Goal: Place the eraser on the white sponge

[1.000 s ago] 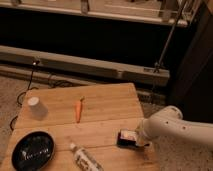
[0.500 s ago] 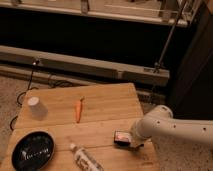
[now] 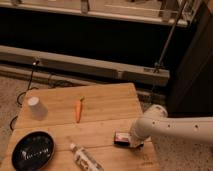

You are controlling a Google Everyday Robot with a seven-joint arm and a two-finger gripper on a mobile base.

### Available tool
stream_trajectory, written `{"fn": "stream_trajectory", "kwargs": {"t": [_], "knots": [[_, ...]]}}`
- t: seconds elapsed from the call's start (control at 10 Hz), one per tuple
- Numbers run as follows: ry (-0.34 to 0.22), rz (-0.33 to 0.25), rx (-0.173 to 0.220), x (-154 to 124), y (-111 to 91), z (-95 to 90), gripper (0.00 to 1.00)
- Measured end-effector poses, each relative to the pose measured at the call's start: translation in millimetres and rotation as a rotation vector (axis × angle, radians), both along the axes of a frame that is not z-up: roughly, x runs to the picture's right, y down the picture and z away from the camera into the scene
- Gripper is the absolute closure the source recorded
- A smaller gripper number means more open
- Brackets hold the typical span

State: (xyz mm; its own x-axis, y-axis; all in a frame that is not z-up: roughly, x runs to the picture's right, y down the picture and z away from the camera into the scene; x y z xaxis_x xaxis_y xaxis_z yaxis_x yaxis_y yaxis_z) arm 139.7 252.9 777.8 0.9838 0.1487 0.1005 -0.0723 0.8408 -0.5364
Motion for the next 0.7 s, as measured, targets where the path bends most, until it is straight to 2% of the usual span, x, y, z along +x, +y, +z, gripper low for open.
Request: {"fn": "stream_trajectory", "kwargs": {"t": [0.1,0.3,0.5,0.7], "knots": [[0.008,-0.005,0.001,0.4,0.4,3.0,0.20],[0.002,-0.001,0.008,-1.7,-2.8,3.8,0.20],[-0.049,0.004,0.041,-14.3,-18.9,-9.3,0.20],[-0.099,-0.016,0.083,-20.5,-37.6,-28.2,0.20]]}}
